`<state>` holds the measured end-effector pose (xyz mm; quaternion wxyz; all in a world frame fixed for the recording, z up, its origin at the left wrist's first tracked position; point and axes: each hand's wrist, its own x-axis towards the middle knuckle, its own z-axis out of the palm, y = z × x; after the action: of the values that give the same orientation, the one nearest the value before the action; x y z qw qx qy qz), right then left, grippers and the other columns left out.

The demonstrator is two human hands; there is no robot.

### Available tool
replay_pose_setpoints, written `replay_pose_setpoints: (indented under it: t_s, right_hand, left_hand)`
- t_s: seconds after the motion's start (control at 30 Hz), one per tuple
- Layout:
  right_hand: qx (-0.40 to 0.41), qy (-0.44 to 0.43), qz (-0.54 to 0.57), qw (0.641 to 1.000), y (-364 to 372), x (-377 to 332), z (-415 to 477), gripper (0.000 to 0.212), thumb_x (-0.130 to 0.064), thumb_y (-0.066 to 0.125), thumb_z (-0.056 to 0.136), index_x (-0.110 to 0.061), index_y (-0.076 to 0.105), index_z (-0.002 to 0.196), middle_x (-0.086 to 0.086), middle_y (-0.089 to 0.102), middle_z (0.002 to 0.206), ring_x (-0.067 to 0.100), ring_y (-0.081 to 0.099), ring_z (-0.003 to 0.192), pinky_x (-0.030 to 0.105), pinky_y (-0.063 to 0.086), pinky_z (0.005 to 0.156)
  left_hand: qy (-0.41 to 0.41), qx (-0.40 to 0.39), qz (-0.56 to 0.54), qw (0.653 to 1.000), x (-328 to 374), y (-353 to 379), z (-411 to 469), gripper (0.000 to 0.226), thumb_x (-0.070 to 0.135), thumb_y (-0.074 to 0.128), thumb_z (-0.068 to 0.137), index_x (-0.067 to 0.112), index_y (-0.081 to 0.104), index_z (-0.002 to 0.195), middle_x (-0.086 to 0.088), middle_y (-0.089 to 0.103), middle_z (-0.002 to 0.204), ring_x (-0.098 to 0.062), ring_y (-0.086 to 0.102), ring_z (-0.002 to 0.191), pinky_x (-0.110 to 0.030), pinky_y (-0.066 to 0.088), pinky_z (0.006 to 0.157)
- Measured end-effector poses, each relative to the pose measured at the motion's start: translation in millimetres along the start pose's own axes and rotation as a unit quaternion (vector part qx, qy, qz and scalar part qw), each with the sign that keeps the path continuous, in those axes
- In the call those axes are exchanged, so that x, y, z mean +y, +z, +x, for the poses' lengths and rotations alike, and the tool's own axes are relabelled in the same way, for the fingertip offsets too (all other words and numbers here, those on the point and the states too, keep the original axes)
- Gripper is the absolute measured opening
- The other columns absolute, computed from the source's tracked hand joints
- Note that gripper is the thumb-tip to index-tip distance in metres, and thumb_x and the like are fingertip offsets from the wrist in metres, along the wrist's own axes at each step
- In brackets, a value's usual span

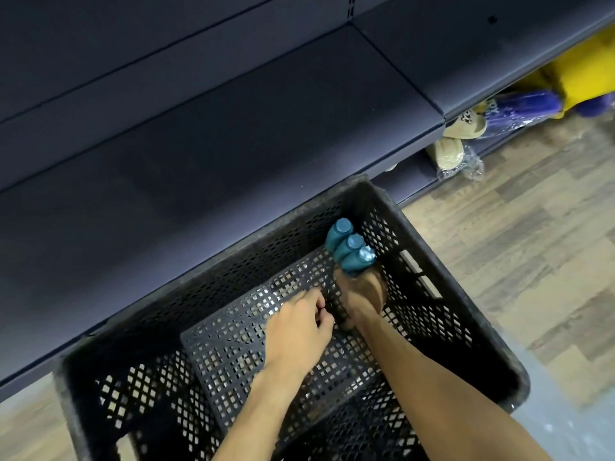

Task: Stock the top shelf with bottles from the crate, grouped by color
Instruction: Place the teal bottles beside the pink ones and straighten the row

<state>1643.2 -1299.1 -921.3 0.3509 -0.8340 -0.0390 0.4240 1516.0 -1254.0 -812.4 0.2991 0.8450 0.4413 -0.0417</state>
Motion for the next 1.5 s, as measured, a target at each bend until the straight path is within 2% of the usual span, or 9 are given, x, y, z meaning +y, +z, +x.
replay_pose_setpoints:
  t_s: [0.07, 0.13, 0.2, 0.3, 0.63, 0.83, 1.0, 1.17, 1.5]
  right_hand:
    - [0.076, -0.051, -0.089, 0.992, -13.9, -12.0, -8.6, 0.045, -0.045, 0.068, 0.087, -0.010, 0.064, 0.116, 0.004, 0.070, 0.112, 0.014, 0.065, 0.095, 0.021, 0.046, 0.081]
    - [0.114, -0.102, -0.173, 0.973, -27.5, -33.7, -26.3, 0.046, -0.047, 0.069, 0.082, -0.014, 0.063, 0.112, -0.001, 0.070, 0.105, 0.013, 0.066, 0.094, 0.020, 0.047, 0.086]
    - [0.121, -0.130, -0.166, 0.970, -39.5, -53.6, -43.2, 0.048, -0.049, 0.073, 0.077, -0.014, 0.062, 0.108, 0.000, 0.071, 0.100, 0.016, 0.067, 0.093, 0.030, 0.053, 0.088]
    - [0.131, -0.182, -0.150, 0.963, -62.1, -87.1, -72.5, 0.054, -0.051, 0.077, 0.071, -0.014, 0.056, 0.105, 0.002, 0.069, 0.097, 0.019, 0.066, 0.091, 0.036, 0.054, 0.083]
    - [0.167, -0.321, -0.208, 0.909, -147.0, -194.4, -188.3, 0.058, -0.068, 0.070, 0.061, -0.022, 0.049, 0.089, -0.006, 0.062, 0.080, 0.019, 0.065, 0.080, 0.036, 0.052, 0.068]
    - [0.202, -0.394, -0.226, 0.868, -197.0, -269.8, -261.7, 0.059, -0.074, 0.065, 0.061, -0.025, 0.047, 0.087, -0.010, 0.059, 0.079, 0.016, 0.064, 0.077, 0.033, 0.051, 0.065]
    - [0.245, -0.459, -0.214, 0.827, -235.4, -339.8, -332.6, 0.058, -0.074, 0.065, 0.062, -0.025, 0.046, 0.086, -0.013, 0.056, 0.077, 0.013, 0.062, 0.074, 0.026, 0.041, 0.058]
    - [0.282, -0.518, -0.187, 0.785, -271.3, -411.2, -404.6, 0.055, -0.076, 0.062, 0.062, -0.028, 0.047, 0.085, -0.015, 0.055, 0.074, 0.010, 0.061, 0.072, 0.027, 0.046, 0.061]
    - [0.310, -0.616, -0.114, 0.715, -300.4, -546.3, -525.3, 0.057, -0.076, 0.064, 0.060, -0.024, 0.048, 0.078, -0.010, 0.060, 0.068, 0.016, 0.060, 0.067, 0.034, 0.050, 0.060]
  left_hand:
    - [-0.002, -0.002, -0.003, 1.000, 5.2, -9.7, -0.8, 0.002, 0.033, 0.053, 0.087, 0.031, 0.053, 0.087, 0.015, 0.056, 0.077, -0.006, 0.051, 0.069, -0.025, 0.034, 0.057]
    - [0.002, 0.001, -0.007, 1.000, 15.6, -23.0, -0.2, 0.002, 0.033, 0.053, 0.087, 0.031, 0.054, 0.088, 0.014, 0.058, 0.078, -0.007, 0.053, 0.071, -0.026, 0.035, 0.059]
    - [0.008, 0.009, -0.010, 1.000, 27.8, -40.0, -0.2, 0.003, 0.034, 0.053, 0.087, 0.031, 0.054, 0.087, 0.014, 0.059, 0.079, -0.008, 0.054, 0.072, -0.027, 0.036, 0.059]
    - [0.026, 0.032, -0.014, 0.999, 47.5, -71.3, -3.3, 0.004, 0.033, 0.054, 0.086, 0.029, 0.053, 0.085, 0.011, 0.058, 0.080, -0.011, 0.057, 0.073, -0.030, 0.045, 0.062]
    - [0.098, 0.104, 0.021, 0.990, 119.0, -211.8, -33.7, 0.009, 0.037, 0.050, 0.086, 0.028, 0.050, 0.083, 0.010, 0.057, 0.078, -0.010, 0.053, 0.072, -0.029, 0.038, 0.060]
    - [0.156, 0.157, 0.024, 0.975, 171.9, -313.5, -60.6, 0.008, 0.034, 0.050, 0.084, 0.026, 0.053, 0.084, 0.009, 0.057, 0.081, -0.012, 0.055, 0.077, -0.033, 0.048, 0.066]
    - [0.197, 0.216, 0.041, 0.955, 211.1, -393.2, -90.5, 0.011, 0.036, 0.049, 0.086, 0.026, 0.053, 0.085, 0.009, 0.058, 0.081, -0.012, 0.055, 0.078, -0.030, 0.040, 0.060]
    - [0.243, 0.296, 0.059, 0.922, 242.8, -474.9, -118.0, 0.016, 0.038, 0.050, 0.088, 0.023, 0.056, 0.090, 0.006, 0.062, 0.088, -0.017, 0.060, 0.086, -0.035, 0.047, 0.070]
    - [0.280, 0.432, 0.065, 0.855, 274.9, -622.3, -173.8, 0.013, 0.032, 0.056, 0.085, 0.019, 0.056, 0.082, 0.003, 0.062, 0.079, -0.023, 0.057, 0.076, -0.032, 0.034, 0.057]
